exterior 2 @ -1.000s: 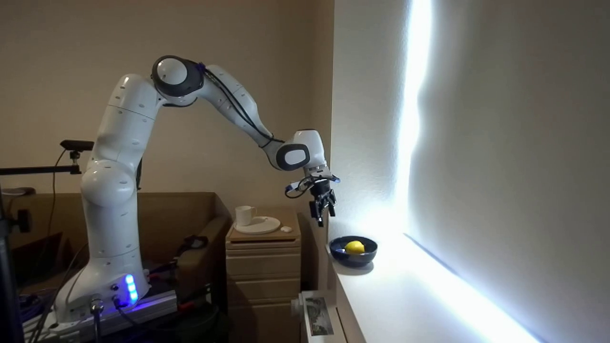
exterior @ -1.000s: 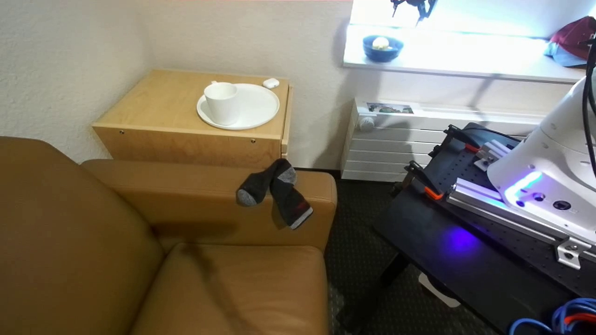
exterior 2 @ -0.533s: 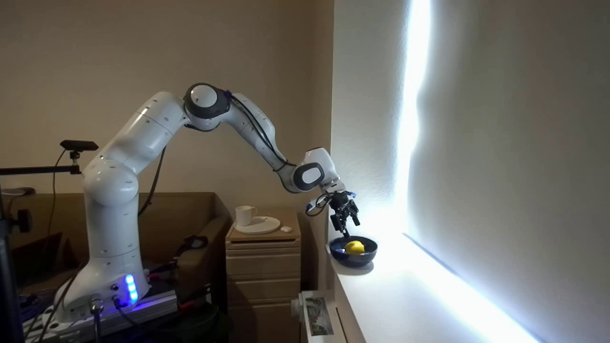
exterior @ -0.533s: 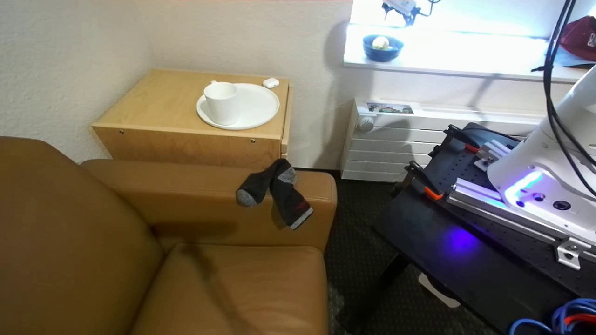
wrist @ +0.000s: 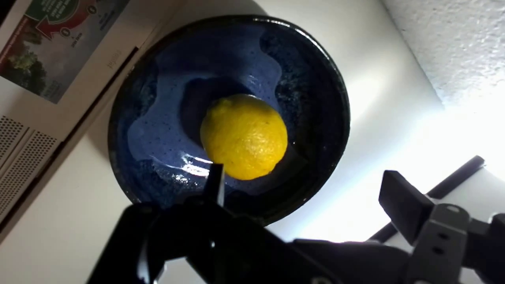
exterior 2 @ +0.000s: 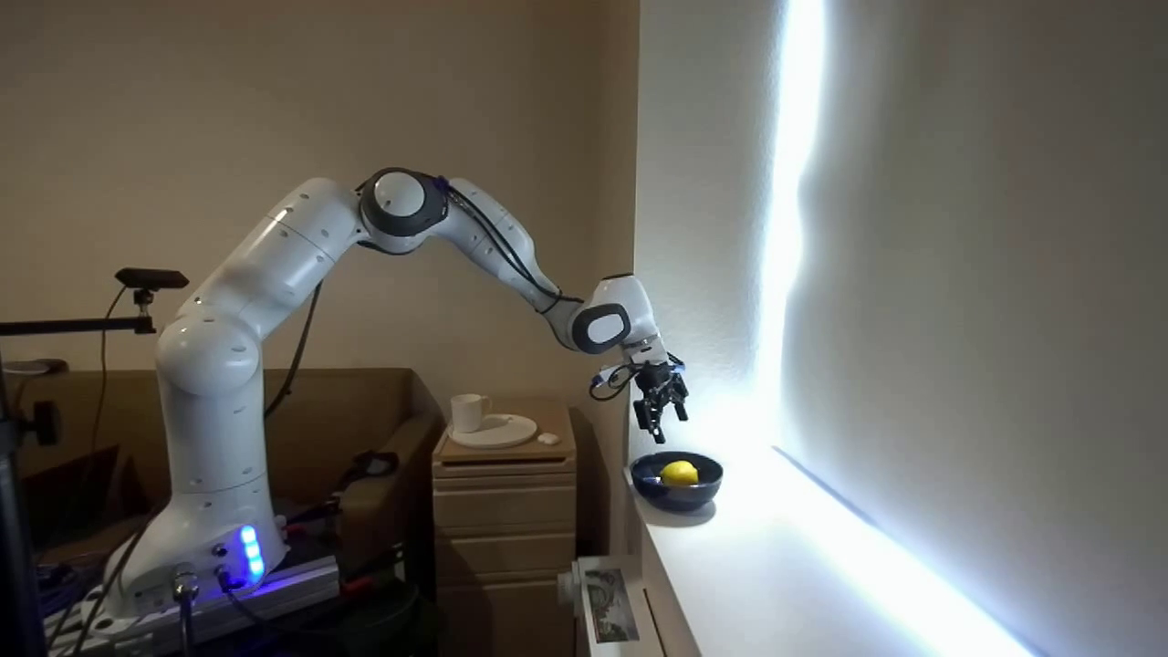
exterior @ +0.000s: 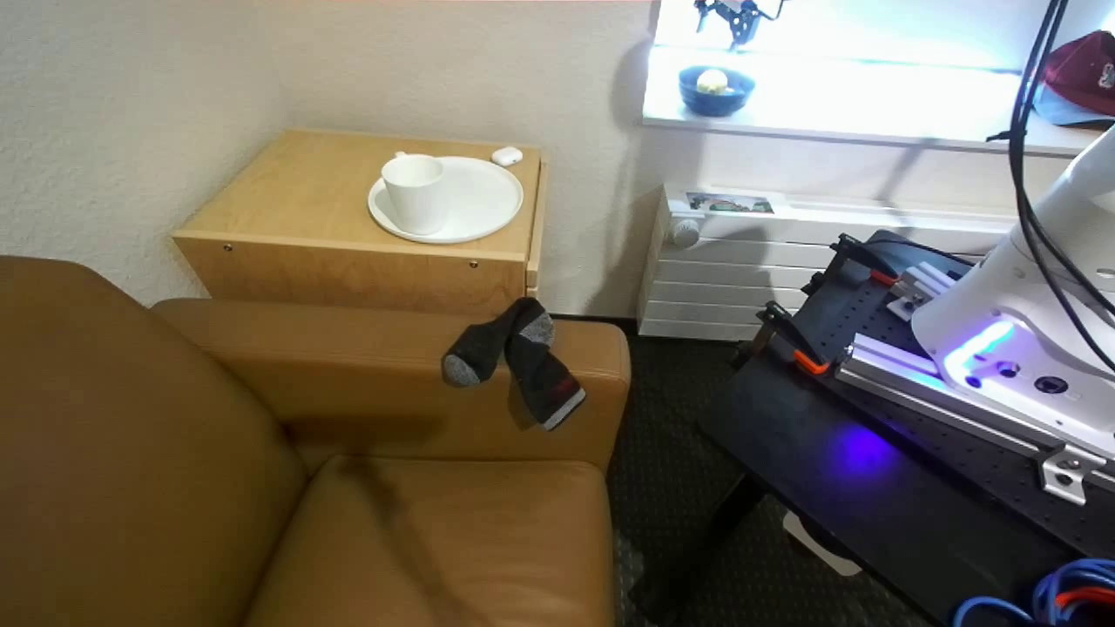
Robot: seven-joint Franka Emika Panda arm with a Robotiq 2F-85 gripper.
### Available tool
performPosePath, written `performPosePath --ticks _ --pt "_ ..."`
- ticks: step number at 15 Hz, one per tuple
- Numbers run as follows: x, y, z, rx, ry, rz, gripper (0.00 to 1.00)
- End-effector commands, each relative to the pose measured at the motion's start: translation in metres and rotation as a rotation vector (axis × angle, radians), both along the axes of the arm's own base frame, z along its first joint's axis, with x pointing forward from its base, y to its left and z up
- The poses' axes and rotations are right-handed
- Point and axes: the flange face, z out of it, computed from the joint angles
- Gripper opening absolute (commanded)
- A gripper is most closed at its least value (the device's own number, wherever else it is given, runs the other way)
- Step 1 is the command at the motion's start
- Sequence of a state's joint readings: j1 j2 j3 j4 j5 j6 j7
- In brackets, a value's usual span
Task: Pick the fruit in the bowl on the windowsill and put it on the plate on the drawer
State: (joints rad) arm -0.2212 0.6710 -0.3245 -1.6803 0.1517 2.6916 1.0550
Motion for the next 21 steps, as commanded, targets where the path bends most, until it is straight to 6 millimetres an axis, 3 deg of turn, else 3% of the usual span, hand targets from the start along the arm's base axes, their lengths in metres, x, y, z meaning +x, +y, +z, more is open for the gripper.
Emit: performPosePath --ticks 1,5,6,10,14,15,21 --pt "0.005 0.0 -0.013 0.047 0.038 0.01 1.0" --pt "0.015 -0.003 -0.045 0.056 0.122 -0.067 1.0" --pt "0.005 0.003 -0.032 0.054 0.087 -0.03 1.0" --pt "0.011 -0.004 -0.057 0.039 0.127 -0.077 1.0" --pt "0.001 -0.013 -0.083 0.055 0.137 -0.123 1.0" --pt "0.004 -0.007 -0.07 0.056 0.132 -0.094 1.0" --pt "0.001 -0.015 -0.081 0.004 0.137 -0.153 1.0"
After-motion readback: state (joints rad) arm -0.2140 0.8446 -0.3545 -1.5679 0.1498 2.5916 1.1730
